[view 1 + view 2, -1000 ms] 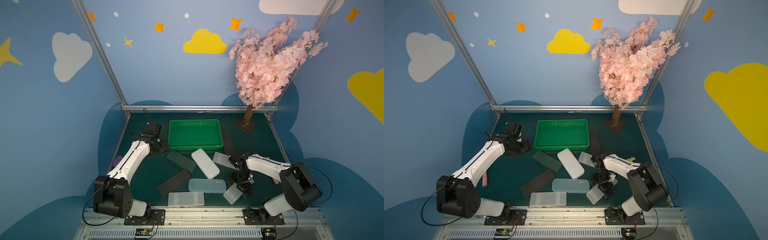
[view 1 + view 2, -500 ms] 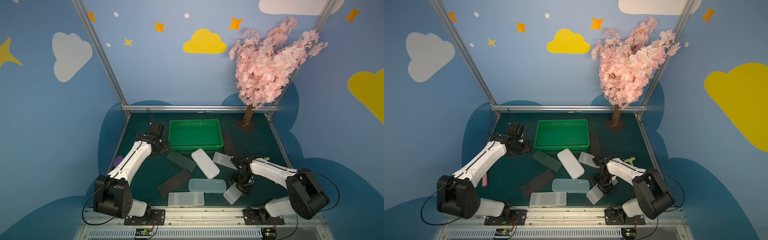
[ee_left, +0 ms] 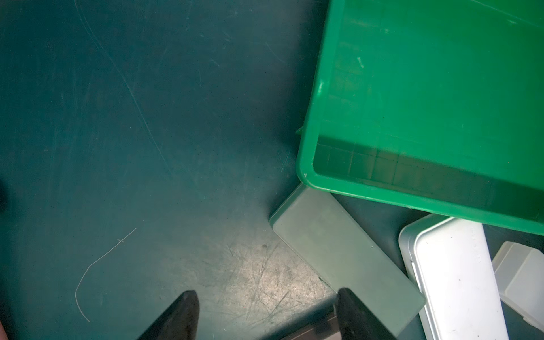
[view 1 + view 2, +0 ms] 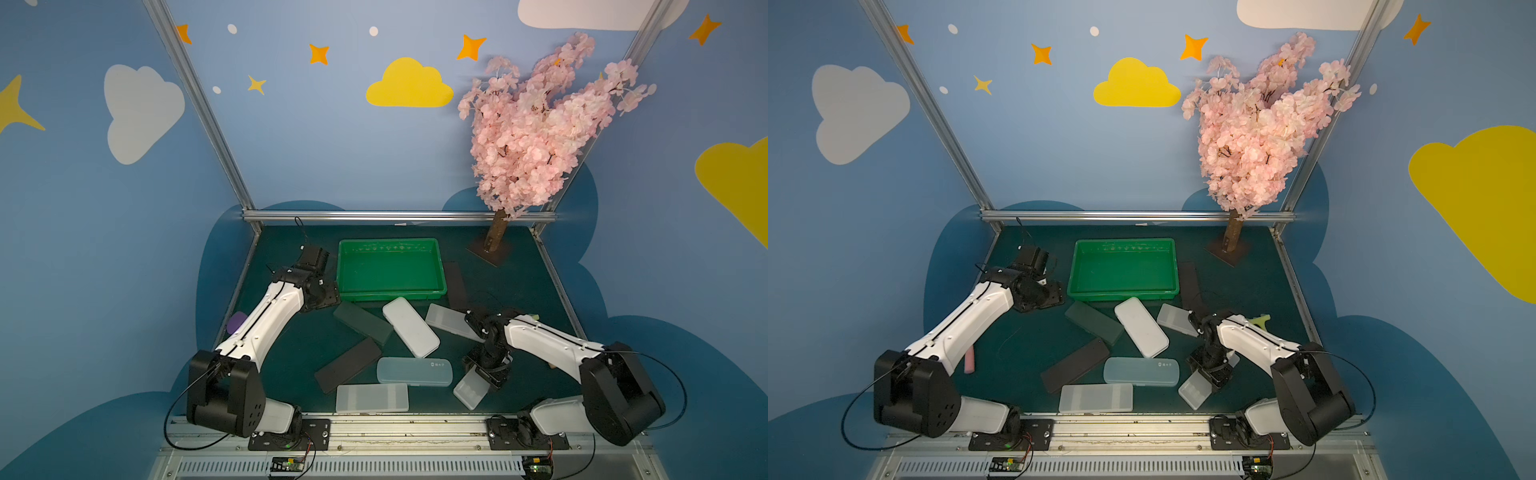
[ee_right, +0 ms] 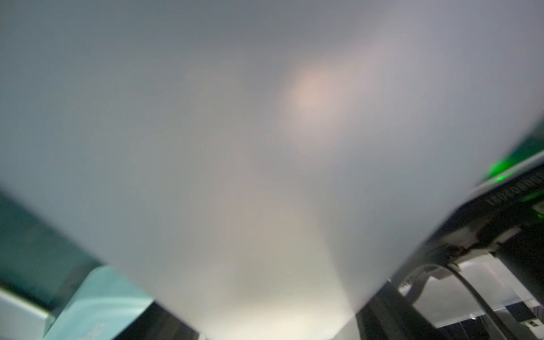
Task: Put the pencil case into the storage box
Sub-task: Pick up the pencil case from the center of the board, then place the pencil case at the storage box.
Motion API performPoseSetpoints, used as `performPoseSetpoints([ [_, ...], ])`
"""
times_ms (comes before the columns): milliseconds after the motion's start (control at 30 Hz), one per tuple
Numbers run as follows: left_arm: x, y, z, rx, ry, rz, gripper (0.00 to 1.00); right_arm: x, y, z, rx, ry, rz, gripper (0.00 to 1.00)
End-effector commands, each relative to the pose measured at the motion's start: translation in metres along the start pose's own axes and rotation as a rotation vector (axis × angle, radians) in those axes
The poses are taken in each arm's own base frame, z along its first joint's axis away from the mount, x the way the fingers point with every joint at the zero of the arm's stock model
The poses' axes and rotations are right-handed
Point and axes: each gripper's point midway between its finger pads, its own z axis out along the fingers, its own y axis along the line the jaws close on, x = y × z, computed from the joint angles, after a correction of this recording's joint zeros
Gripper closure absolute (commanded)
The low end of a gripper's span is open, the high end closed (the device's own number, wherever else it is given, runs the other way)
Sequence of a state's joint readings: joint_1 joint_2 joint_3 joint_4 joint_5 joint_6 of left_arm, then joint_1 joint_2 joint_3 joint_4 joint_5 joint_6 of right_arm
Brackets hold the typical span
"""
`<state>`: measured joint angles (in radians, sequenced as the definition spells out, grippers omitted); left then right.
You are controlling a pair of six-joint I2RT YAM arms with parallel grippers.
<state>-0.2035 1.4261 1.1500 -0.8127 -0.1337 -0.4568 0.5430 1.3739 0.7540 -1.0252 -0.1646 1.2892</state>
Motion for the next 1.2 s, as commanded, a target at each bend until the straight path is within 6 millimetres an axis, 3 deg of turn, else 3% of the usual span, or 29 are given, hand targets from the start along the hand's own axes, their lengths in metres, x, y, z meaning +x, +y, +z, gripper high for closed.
performPoseSetpoints([
  [0,-0.006,-0.001,-0.004,-0.010,-0.007,0.016,0.23,0.005,-0.005,-0.035,0.001,-0.035,-0.109,0.38],
  [100,-0.009,-0.002,-0.005,-0.011,-0.013,0.017,0.24,0.009,0.003,-0.068,-0.041,-0.067,-0.224,0.39],
  [233,-0.013,-0.002,-0.007,-0.016,-0.023,0.022,0.23,0.007,0.031,-0.115,-0.113,-0.149,-0.427,0.39],
  [400,-0.017,-0.001,-0.010,-0.024,-0.038,0.016,0.23,-0.010,0.091,-0.163,-0.162,-0.276,-0.639,0.40],
  [533,-0.016,0.002,-0.016,-0.027,-0.050,0.010,0.23,-0.021,0.154,-0.188,-0.187,-0.332,-0.759,0.39],
  [733,-0.007,0.009,-0.025,-0.034,-0.058,-0.006,0.23,-0.053,0.227,-0.205,-0.181,-0.491,-0.833,0.40],
  [900,0.009,0.015,-0.029,-0.026,-0.056,-0.034,0.23,-0.080,0.280,-0.203,-0.222,-0.621,-0.860,0.40],
  [1167,0.019,0.024,-0.034,-0.033,-0.085,-0.064,0.23,-0.109,0.325,-0.187,-0.201,-0.698,-0.826,0.39],
])
